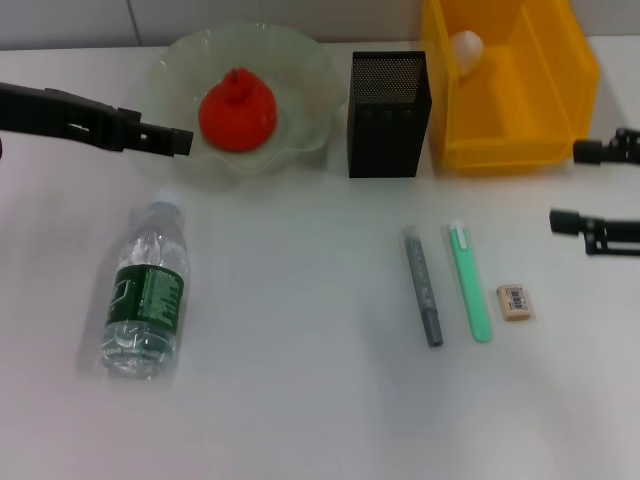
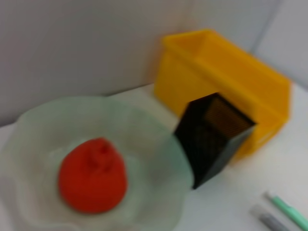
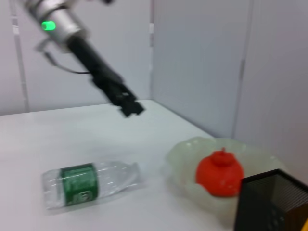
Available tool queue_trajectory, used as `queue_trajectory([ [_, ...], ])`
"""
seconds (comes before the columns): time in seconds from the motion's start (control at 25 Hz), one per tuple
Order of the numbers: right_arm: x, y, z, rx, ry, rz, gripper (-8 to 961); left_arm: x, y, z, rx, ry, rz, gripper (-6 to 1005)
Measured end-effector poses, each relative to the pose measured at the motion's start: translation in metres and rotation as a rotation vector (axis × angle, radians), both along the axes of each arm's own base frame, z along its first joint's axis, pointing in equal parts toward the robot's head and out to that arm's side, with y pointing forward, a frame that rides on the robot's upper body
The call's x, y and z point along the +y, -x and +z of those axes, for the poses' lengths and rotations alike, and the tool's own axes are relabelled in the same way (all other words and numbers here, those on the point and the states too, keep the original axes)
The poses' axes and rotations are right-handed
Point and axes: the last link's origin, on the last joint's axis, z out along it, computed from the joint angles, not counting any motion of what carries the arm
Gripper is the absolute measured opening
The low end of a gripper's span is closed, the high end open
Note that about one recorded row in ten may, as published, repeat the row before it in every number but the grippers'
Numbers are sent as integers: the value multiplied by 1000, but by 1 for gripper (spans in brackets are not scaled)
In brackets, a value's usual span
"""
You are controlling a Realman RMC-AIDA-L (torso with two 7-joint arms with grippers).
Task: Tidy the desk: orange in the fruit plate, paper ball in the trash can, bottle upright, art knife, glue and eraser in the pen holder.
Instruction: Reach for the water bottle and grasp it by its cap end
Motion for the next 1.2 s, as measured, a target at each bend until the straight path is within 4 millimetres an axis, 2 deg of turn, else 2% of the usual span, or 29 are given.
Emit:
queue_trajectory([
  [0.16, -15, -5, -3, -2, 38, 38, 783, 13, -5, -8, 102, 20, 94, 847],
  [0.4, -30, -11, -7, -1, 78, 79, 783, 25, -3, -39, 286, 70, 205, 846],
  [0.56, -34, -16, -12, 3, 84, 88, 783, 33, -5, -56, 376, 77, 249, 841],
  [0.84, -35, -21, -15, -16, 81, 101, 783, 44, -14, -73, 386, 104, 274, 824],
  [1.2, -36, -23, -18, -13, 81, 110, 783, 57, -9, -82, 474, 76, 321, 803],
])
